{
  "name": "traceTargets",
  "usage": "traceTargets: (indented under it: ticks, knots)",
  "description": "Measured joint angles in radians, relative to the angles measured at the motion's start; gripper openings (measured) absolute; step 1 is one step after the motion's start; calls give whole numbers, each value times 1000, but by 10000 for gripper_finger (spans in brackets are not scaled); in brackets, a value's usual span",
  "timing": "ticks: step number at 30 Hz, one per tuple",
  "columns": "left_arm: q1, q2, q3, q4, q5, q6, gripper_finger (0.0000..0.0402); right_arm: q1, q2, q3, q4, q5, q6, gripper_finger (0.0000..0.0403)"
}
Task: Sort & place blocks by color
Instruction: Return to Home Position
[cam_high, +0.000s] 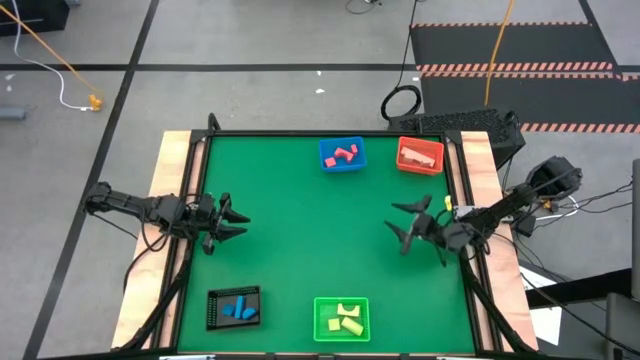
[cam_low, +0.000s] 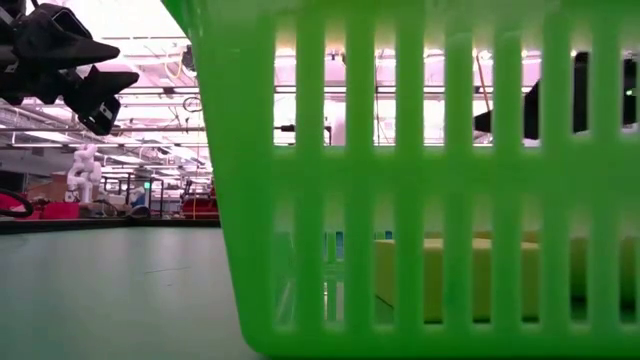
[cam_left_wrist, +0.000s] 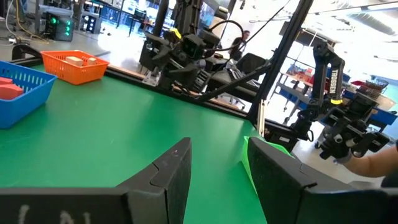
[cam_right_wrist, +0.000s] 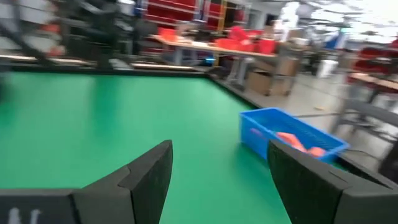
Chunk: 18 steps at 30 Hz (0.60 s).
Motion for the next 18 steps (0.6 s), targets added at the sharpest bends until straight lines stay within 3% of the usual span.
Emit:
traceTargets:
  ticks: [18]
  knots:
    - [0, 0, 0, 1, 0, 0, 159, -102, 0, 0, 25, 2, -94, 252]
